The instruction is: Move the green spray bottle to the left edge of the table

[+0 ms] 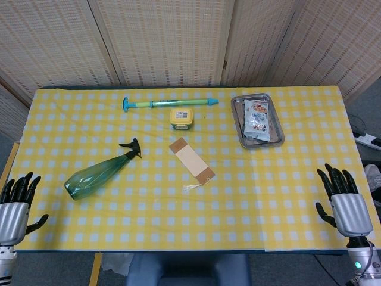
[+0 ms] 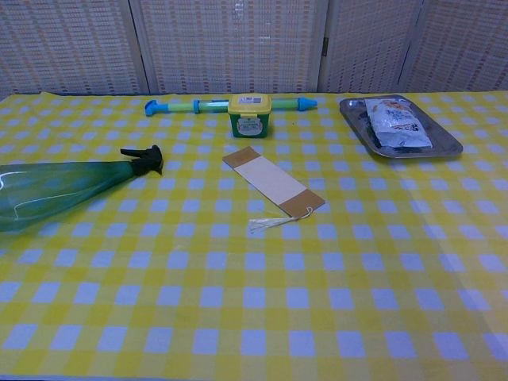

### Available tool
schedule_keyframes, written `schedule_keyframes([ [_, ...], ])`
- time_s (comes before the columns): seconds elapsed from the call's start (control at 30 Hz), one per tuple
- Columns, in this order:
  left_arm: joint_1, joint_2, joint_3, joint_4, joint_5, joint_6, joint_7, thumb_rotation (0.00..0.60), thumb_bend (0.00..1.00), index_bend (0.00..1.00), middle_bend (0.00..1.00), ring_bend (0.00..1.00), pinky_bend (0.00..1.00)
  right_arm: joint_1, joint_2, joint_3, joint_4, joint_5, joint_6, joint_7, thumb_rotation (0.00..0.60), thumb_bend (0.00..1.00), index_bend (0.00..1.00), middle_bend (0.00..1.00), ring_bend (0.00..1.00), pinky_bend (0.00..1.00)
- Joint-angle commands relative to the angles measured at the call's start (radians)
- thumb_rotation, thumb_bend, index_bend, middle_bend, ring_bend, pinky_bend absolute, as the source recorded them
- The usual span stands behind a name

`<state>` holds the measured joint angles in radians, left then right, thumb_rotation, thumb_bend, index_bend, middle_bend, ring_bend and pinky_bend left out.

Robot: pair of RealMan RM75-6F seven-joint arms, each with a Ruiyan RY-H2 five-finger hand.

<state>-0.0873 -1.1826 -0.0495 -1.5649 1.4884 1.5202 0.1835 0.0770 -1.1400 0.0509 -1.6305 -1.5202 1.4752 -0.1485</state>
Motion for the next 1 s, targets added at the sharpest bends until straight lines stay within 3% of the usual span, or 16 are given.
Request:
schedule_keyframes([
  [0.03, -0.002, -0.002, 0.002, -0.005, -0.007, -0.013, 0.004, 0.6, 0.23, 0.0, 0.03, 0.08, 0.01, -0.002, -0.002, 0.0, 0.002, -0.003, 0.005, 0.0, 0.6, 0.39, 0.0, 0.0, 0.0, 0.0],
  [0.2, -0.02, -0.011, 0.004, 0.004, 0.016, -0.028, 0.001, 0.6, 0.23, 0.0, 0.03, 0.08, 0.03, -0.013, 0.001, -0.005, 0.003, -0.013, 0.026, 0.005, 0.6, 0.39, 0.0, 0.0, 0.0, 0.0],
  [0.27, -0.025, -0.019, 0.003, 0.004, 0.031, -0.024, -0.01, 0.6, 0.23, 0.0, 0.05, 0.15, 0.11, -0.017, 0.003, -0.008, 0.005, -0.017, 0.031, 0.009, 0.6, 0.39, 0.0, 0.0, 0.0, 0.0],
  [0.3, -0.025, -0.027, -0.002, 0.005, 0.039, -0.01, -0.023, 0.6, 0.23, 0.01, 0.06, 0.21, 0.2, -0.019, 0.005, -0.012, 0.005, -0.019, 0.03, 0.013, 0.6, 0.39, 0.0, 0.0, 0.0, 0.0],
  [0.33, -0.023, -0.043, -0.011, 0.009, 0.045, 0.013, -0.045, 0.6, 0.23, 0.05, 0.1, 0.36, 0.4, -0.019, 0.008, -0.014, 0.004, -0.02, 0.028, 0.019, 0.6, 0.39, 0.0, 0.0, 0.0, 0.0],
  [0.43, -0.022, -0.066, -0.03, 0.018, 0.053, 0.048, -0.072, 0.6, 0.23, 0.17, 0.25, 0.73, 0.83, -0.017, 0.009, -0.013, 0.005, -0.021, 0.026, 0.027, 0.6, 0.39, 0.0, 0.0, 0.0, 0.0],
  [0.5, -0.034, -0.064, -0.039, 0.008, 0.067, 0.052, -0.066, 0.6, 0.23, 0.25, 0.33, 0.87, 0.96, -0.015, 0.008, -0.012, 0.008, -0.018, 0.021, 0.028, 0.6, 0.39, 0.0, 0.0, 0.0, 0.0],
  [0.57, -0.053, -0.065, -0.051, -0.004, 0.084, 0.05, -0.071, 0.6, 0.23, 0.33, 0.41, 0.96, 1.0, -0.017, 0.008, -0.012, 0.006, -0.013, 0.02, 0.028, 0.6, 0.39, 0.0, 0.0, 0.0, 0.0],
  [0.67, -0.085, -0.071, -0.072, -0.056, 0.059, 0.006, -0.099, 0.6, 0.23, 0.42, 0.53, 1.0, 1.0, -0.028, 0.009, -0.021, -0.005, -0.037, 0.045, 0.025, 0.6, 0.39, 0.0, 0.0, 0.0, 0.0],
  [0.8, -0.12, -0.09, -0.121, -0.117, -0.025, -0.036, 0.049, 0.6, 0.23, 0.45, 0.54, 1.0, 1.0, -0.037, 0.012, -0.032, -0.005, -0.076, 0.074, 0.034, 0.6, 0.39, 0.0, 0.0, 0.0, 0.0],
  [1.0, -0.213, -0.132, -0.193, -0.149, -0.159, -0.134, 0.249, 0.6, 0.23, 0.38, 0.47, 1.0, 1.0, -0.03, 0.021, -0.034, -0.001, -0.072, 0.052, 0.064, 0.6, 0.39, 0.0, 0.0, 0.0, 0.0],
])
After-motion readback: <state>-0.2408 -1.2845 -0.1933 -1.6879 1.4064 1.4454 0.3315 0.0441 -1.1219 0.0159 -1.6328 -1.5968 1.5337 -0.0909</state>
